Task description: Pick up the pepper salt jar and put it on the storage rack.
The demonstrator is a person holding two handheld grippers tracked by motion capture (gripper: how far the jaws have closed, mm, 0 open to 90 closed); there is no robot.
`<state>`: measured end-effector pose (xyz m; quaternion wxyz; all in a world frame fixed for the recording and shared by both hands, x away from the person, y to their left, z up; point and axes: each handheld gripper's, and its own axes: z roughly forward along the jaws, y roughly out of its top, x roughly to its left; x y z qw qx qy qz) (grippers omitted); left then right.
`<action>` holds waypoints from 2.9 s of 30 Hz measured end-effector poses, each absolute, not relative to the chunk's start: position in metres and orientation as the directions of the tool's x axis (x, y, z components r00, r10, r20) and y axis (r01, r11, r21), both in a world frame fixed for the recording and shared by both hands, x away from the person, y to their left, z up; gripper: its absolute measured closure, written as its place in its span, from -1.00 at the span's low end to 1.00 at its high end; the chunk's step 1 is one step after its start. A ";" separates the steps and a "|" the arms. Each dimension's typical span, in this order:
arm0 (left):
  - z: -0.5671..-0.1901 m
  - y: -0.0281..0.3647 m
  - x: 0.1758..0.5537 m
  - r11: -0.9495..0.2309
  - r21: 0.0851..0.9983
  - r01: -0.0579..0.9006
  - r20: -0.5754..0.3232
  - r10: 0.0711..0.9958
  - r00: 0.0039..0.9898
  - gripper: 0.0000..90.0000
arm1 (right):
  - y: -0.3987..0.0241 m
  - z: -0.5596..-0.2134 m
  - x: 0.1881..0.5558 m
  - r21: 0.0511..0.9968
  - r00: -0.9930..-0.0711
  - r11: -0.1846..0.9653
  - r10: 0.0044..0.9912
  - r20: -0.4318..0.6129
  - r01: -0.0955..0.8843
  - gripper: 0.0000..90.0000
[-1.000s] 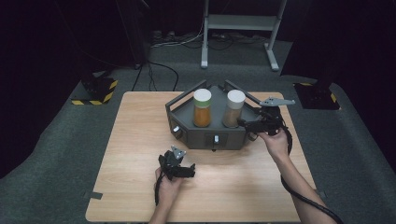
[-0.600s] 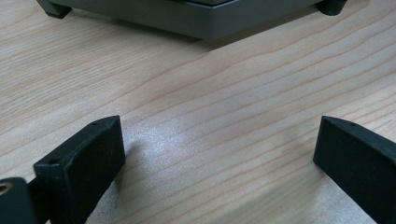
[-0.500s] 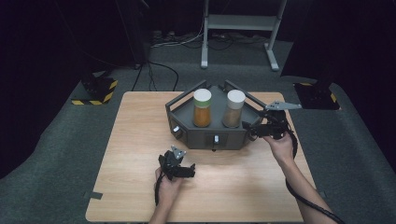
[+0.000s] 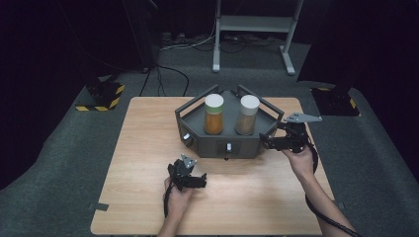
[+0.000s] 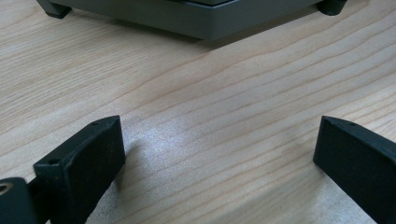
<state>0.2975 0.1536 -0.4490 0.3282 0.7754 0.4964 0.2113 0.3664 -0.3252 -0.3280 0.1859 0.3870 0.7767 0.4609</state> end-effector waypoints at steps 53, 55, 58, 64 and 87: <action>-0.449 0.153 0.297 -0.292 0.718 0.632 0.002 0.909 0.418 -0.95 | -0.338 -0.385 0.343 0.816 -0.607 0.280 0.788 0.106 0.505 -0.81; -0.449 0.154 0.297 -0.293 0.718 0.631 0.004 0.908 0.418 -0.95 | -0.338 -0.387 0.342 0.815 -0.608 0.279 0.787 0.108 0.507 -0.81; -0.449 0.153 0.297 -0.292 0.718 0.632 0.002 0.909 0.418 -0.95 | -0.337 -0.388 0.342 0.814 -0.608 0.281 0.787 0.108 0.508 -0.81; -0.449 0.153 0.297 -0.292 0.718 0.632 0.002 0.909 0.418 -0.95 | -0.336 -0.392 0.340 0.812 -0.608 0.286 0.787 0.104 0.509 -0.81; -0.449 0.154 0.297 -0.291 0.719 0.631 0.002 0.909 0.418 -0.95 | -0.319 -0.410 0.336 0.774 -0.600 0.348 0.798 0.051 0.529 -0.80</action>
